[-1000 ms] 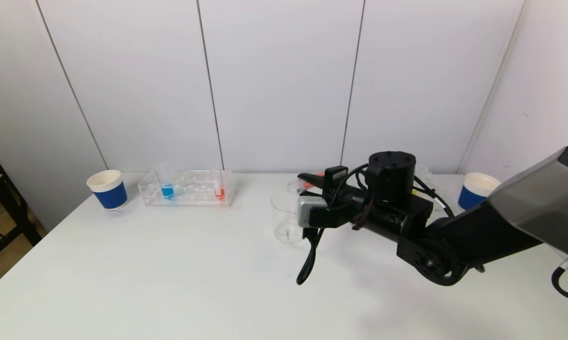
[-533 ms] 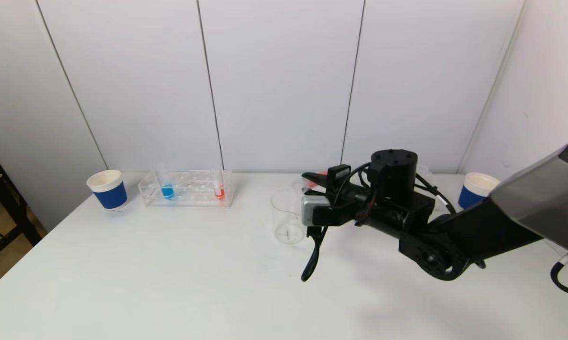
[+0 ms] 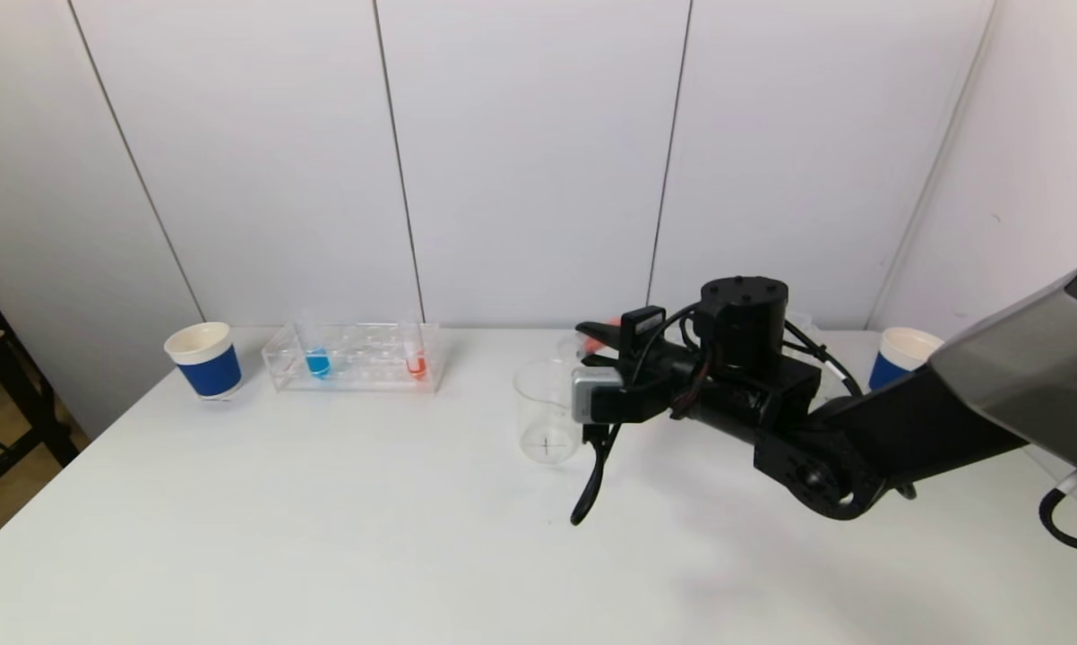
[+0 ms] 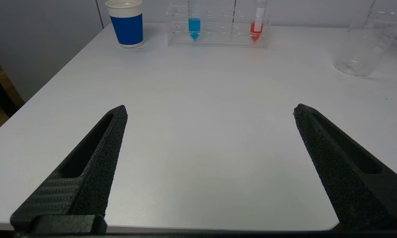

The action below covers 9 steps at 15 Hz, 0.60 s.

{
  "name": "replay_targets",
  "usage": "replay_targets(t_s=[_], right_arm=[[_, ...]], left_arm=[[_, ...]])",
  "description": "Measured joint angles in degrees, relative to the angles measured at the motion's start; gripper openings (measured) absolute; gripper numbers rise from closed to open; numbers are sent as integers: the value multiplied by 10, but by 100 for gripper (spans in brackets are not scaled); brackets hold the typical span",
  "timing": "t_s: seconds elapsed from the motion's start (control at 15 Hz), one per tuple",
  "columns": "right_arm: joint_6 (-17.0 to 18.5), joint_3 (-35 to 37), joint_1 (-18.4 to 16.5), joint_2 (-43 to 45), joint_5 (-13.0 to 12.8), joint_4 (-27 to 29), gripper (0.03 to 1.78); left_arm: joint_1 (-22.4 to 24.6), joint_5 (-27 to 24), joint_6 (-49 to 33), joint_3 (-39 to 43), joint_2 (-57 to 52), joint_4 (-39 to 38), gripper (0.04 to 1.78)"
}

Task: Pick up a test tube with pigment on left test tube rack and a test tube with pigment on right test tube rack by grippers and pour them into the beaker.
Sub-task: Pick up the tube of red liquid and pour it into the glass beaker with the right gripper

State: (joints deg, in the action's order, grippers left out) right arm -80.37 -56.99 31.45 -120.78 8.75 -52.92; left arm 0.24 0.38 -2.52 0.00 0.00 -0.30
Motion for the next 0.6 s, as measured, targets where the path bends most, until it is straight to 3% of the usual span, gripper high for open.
replay_targets(t_s=[0.6], right_arm=[[-55, -5, 5, 3, -14, 14, 47]], left_arm=[[0, 0, 0, 0, 0, 0, 176]])
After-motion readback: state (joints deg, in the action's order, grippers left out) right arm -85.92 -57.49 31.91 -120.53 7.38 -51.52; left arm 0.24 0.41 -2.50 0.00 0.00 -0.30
